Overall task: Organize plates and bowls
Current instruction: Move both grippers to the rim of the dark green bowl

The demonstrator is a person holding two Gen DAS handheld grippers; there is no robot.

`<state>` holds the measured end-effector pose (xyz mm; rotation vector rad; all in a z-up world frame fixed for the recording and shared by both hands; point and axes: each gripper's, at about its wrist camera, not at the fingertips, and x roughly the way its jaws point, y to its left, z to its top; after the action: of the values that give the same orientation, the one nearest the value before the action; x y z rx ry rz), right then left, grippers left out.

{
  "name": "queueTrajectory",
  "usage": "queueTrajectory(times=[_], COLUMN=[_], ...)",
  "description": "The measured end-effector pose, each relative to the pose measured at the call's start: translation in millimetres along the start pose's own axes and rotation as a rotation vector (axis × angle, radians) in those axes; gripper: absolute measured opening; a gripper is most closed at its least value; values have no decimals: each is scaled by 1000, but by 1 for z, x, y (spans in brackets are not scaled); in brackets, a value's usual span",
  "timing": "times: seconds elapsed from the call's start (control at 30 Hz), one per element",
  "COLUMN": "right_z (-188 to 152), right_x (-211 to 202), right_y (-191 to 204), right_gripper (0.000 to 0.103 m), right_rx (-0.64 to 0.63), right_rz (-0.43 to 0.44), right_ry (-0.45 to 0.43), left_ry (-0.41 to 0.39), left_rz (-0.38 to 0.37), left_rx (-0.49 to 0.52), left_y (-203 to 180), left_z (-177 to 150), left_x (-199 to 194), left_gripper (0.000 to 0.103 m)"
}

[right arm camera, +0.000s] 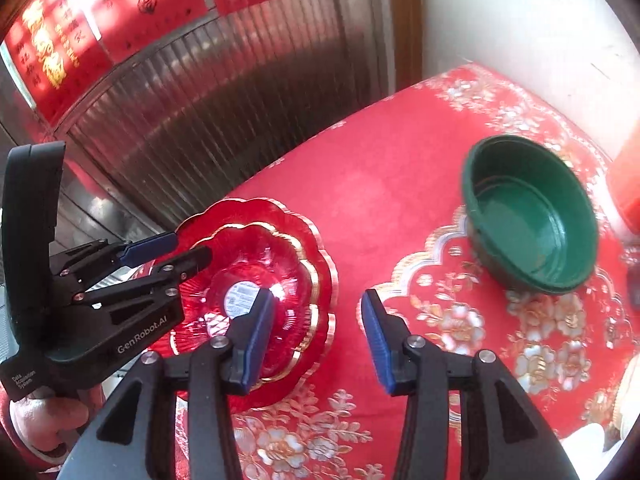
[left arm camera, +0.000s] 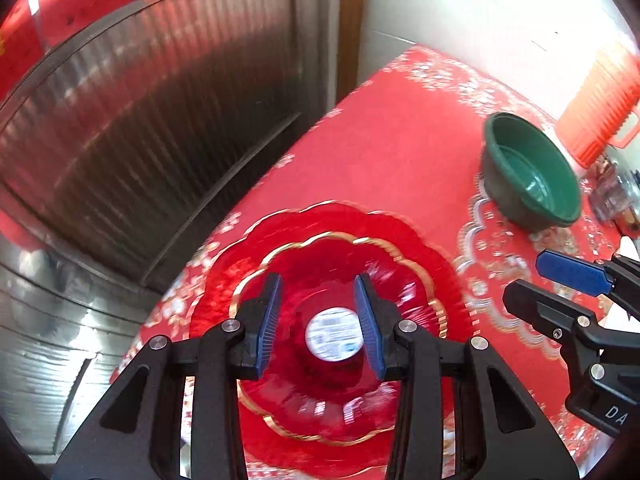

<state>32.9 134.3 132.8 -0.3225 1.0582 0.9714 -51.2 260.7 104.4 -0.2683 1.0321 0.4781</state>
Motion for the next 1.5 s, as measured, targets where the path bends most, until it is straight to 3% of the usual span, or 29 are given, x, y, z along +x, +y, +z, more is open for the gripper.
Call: queueTrajectory(times=[0.4,0.7,0.97,1.2,1.3,1.5], right_z=[-8,-12,-9,3,12,24], right_x=[-31,-35,-29,-29,-27,-17], right_y=[-77,-127,-159,-201,-213,-219], right_gripper=[49,52,52,52,52,53], right_rx=[151,239,282,396,413,394], right_rz=[-149,-222,-235,-203,-209,-249], right_ry=[-47,-40,-31,-61,-68,-54], left_ry=[1,24,16,57,68,86], left_rz=[-89,-119,-130,-159,-154,-156], left_rx=[122,160,173,154,160,146], left_y=[-83,-123,-139,-147,-153,-163], left_z=[28,57,80,104,113,122], left_x=[6,20,25,47,59,78], left_gripper=[37,37,37,37,53,54])
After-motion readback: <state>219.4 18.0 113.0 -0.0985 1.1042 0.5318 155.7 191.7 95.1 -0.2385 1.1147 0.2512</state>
